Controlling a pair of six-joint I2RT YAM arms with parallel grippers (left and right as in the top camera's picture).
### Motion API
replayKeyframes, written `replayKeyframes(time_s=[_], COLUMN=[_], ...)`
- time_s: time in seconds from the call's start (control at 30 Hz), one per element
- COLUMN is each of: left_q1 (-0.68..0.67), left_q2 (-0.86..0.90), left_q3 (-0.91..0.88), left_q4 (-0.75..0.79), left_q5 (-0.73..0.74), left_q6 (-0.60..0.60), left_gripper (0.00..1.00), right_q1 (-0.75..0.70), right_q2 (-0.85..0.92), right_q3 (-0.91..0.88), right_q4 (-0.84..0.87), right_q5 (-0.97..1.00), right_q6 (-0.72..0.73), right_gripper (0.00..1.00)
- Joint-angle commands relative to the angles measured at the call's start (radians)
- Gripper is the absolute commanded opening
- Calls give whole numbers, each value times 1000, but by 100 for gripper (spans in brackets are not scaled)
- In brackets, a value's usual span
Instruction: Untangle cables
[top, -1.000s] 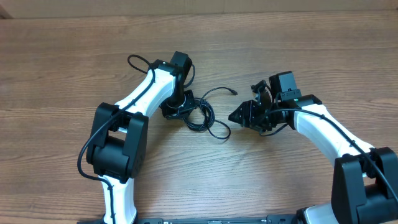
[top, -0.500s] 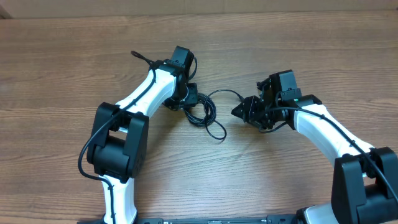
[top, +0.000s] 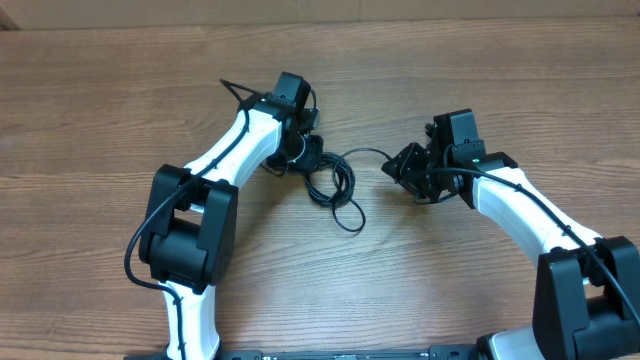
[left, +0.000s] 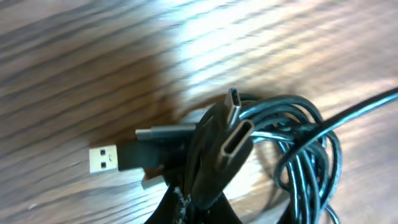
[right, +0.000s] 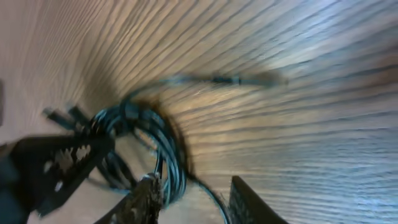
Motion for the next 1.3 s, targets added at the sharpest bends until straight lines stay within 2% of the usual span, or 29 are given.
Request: replayKeyframes(time_s=[0.0,0.13,0.3,0.33,0.37,0.4,0.5,0.63,0.9,1.0,1.27], left_q1=[-3,-3,-3,-3,-3,-3,-6,-6,-6,-6,-23], left_q2=[-3,-16,-23,-23,-23,-23,-23,-23,-23,-23,-23], left_q3=[34,34,34,34,34,34,34,34,34,33,34], left_q4=[0,-1,-7,-8,-9,-11,-11,-11,-11,-12,-11], left_q5=[97,175,195,214,256,274,283,301,251,231,220], left_q6=[114,203,214,230,267,281,292,295,320,321,321], left_gripper=[4,4,4,4,4,4,4,4,4,4,4], right_q1=[-3,-3,-2,-2,-2,-2,-2,-1,2,2,8], right_q2=[0,0,0,0,0,0,0,0,0,0,0], right_q3=[3,3,3,3,3,3,3,3,3,3,3], right_q4=[4,8,-37,-59,-64,-63,-62,-63,-14,5,-3], right_q5=[99,110,158,188,202,202,201,200,26,40,134], right_q6=[142,191,204,249,295,325,429,452,452,452,504], right_gripper=[42,54,55,55,61,61,65,60,62,69,63])
